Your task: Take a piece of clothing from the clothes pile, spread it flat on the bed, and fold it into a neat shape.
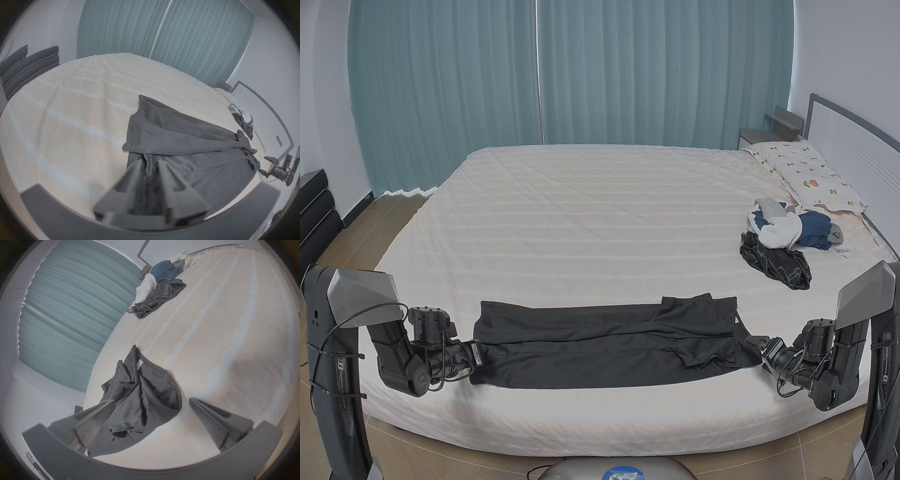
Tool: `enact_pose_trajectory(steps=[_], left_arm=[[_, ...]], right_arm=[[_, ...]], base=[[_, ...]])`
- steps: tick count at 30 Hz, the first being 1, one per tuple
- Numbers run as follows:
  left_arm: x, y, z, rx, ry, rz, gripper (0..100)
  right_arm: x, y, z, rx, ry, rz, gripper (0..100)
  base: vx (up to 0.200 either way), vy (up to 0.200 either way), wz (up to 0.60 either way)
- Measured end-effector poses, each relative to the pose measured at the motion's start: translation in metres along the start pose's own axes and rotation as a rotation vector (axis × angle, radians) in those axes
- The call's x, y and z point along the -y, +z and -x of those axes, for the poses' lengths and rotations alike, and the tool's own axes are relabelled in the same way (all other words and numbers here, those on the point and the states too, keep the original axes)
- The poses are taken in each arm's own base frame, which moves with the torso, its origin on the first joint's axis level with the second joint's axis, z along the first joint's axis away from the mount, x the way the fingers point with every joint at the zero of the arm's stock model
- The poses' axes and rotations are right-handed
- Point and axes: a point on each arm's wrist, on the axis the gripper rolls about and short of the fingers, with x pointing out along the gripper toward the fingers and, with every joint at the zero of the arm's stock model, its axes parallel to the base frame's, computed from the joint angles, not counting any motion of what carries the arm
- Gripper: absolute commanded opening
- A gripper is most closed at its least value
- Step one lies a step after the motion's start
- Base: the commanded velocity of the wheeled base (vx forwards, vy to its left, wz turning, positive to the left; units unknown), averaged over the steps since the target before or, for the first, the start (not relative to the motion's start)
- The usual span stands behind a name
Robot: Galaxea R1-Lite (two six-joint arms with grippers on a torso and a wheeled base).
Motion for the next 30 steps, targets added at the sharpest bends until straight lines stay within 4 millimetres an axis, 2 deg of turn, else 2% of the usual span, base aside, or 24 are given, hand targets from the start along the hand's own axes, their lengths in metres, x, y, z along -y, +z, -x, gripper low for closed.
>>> enact_pose_trajectory(steps=[20,21,30], left_arm=[[-0.015,0.013,-0.003,0.06,0.066,0.025,0],[-0.016,0.014,-0.003,0.06,0.066,0.025,100],[-0.017,0.013,-0.007,0.059,0.067,0.036,100]], right_arm=[[0.0,0.0,0.0,-0.001,0.001,0.0,100],[0.0,0.0,0.0,-0.001,0.001,0.0,100],[0.0,0.0,0.0,-0.001,0.0,0.0,100]], base=[[0.0,0.0,0.0],[0.0,0.0,0.0],[0.0,0.0,0.0]])
